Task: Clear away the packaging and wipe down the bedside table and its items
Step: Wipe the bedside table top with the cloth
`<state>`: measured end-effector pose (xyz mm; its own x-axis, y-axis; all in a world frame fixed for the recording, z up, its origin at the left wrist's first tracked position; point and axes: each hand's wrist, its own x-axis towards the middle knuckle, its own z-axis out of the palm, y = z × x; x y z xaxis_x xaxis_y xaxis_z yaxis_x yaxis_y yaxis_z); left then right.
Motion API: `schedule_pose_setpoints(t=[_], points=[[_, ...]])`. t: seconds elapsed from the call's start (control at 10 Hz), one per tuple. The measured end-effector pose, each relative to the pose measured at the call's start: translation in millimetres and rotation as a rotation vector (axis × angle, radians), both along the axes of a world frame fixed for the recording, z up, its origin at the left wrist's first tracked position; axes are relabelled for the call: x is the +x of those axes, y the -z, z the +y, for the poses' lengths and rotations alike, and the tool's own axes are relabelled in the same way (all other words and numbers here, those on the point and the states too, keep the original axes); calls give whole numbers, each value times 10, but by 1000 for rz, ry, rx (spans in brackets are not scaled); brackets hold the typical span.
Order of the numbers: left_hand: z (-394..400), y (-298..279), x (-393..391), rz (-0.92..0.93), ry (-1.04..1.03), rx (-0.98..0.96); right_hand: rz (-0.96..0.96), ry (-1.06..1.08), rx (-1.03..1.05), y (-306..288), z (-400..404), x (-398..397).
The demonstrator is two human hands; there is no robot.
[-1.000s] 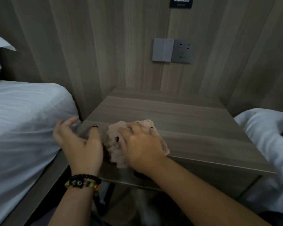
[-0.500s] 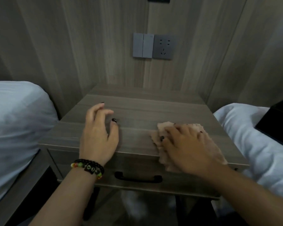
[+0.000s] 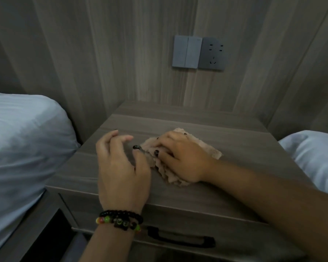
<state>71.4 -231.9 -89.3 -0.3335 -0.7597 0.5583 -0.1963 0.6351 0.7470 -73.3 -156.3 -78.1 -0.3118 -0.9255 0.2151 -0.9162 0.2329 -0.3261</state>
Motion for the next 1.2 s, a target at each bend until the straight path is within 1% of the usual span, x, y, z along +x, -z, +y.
schedule_pose_setpoints(t=[0.1,0.2,0.3,0.5,0.6,0.7,0.8,0.9,1.0,1.1,1.2], points=[[8,24,-40,-65,-35,4,1,35,0,29,-426,-264],[1,28,-36,-106,-33,-41,18,105,14,14,-827,-531],[-4,29,-36,-114,-26,-68,49,182,1,0,-1196,-758],[6,66,-47,-7,35,-137,83,286,106,-33,-1890,-1034],[-9,79,-67,-10,42,-142,122,337,127,-40,-2131,-1045],[-97,195,-102,-63,70,-194,121,360,153,-66,-2279,-1012],[-154,194,-68,-91,73,-158,143,331,149,-77,-2231,-977],[-130,154,-70,-54,58,-156,145,209,132,-63,-2018,-803],[-91,131,-68,-16,52,-144,116,50,111,-55,-1643,-500],[-3,56,-28,24,5,-131,56,-118,85,-55,-1174,-380],[38,33,6,37,14,-106,69,-44,37,-102,-829,-607]])
